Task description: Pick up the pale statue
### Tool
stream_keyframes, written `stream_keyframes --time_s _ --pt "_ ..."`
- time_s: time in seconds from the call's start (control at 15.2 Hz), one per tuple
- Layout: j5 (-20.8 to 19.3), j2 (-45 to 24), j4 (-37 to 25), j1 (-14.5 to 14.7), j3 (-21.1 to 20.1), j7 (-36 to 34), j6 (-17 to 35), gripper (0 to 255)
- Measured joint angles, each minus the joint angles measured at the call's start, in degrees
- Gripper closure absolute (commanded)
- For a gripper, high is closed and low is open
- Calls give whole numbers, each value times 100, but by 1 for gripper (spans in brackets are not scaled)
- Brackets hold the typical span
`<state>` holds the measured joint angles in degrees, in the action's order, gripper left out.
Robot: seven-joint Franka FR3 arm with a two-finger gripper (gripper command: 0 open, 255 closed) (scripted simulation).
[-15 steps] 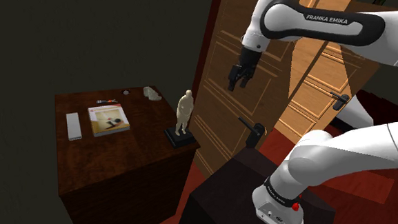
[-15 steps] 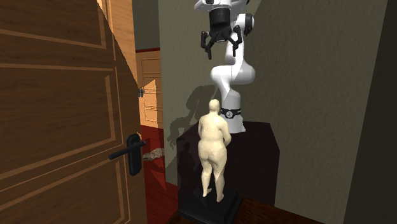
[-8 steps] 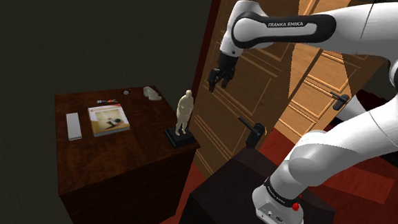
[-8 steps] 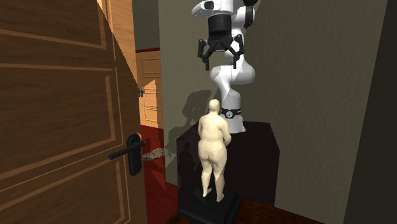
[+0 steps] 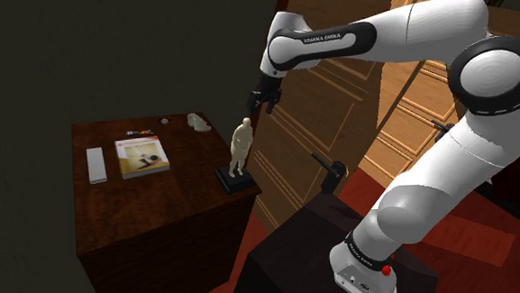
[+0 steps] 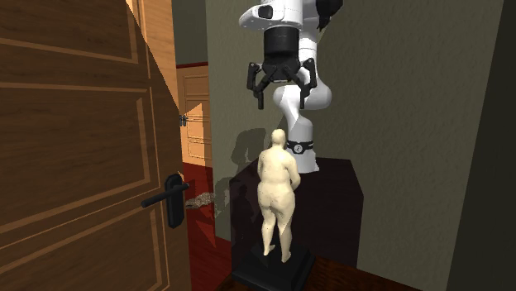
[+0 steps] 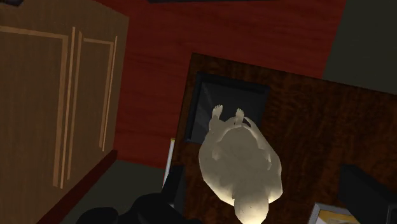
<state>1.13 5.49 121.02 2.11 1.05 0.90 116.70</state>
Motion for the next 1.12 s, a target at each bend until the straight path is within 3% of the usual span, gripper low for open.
stream_keyframes --time_s 0.26,0.73,0.79,1.12 --pt "-68 -645 -446 31 -37 -49 260 0" --pt "-72 -914 -219 31 -37 -43 763 0" --pt "-71 -943 -218 32 -39 -45 793 255" --pt "-72 -965 -215 32 -37 -48 829 255"
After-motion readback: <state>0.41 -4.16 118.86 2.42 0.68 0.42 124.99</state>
